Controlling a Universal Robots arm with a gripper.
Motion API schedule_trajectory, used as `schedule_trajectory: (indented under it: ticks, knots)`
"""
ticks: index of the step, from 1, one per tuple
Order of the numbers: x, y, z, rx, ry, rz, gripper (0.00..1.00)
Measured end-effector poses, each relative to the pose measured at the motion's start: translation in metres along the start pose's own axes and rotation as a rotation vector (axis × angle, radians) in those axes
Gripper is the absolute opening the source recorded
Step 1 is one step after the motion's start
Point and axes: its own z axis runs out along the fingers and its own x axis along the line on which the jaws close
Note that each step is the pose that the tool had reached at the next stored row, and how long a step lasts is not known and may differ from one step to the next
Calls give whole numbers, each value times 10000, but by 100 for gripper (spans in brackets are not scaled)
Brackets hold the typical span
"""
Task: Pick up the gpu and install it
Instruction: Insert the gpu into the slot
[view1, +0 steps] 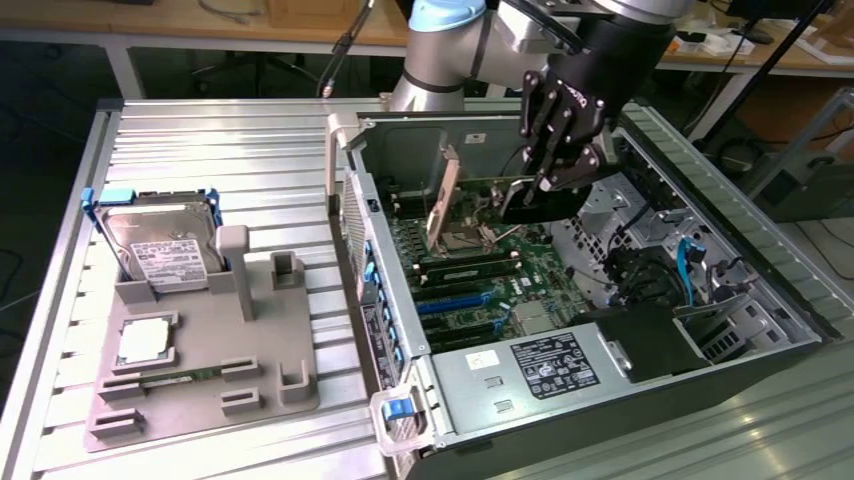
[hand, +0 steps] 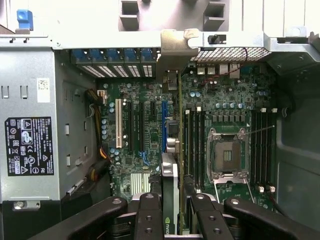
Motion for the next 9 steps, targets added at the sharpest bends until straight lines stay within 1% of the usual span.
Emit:
schedule_trajectory:
  ticks: [9]
  knots:
    - [0, -1, 26, 2, -1, 0, 27]
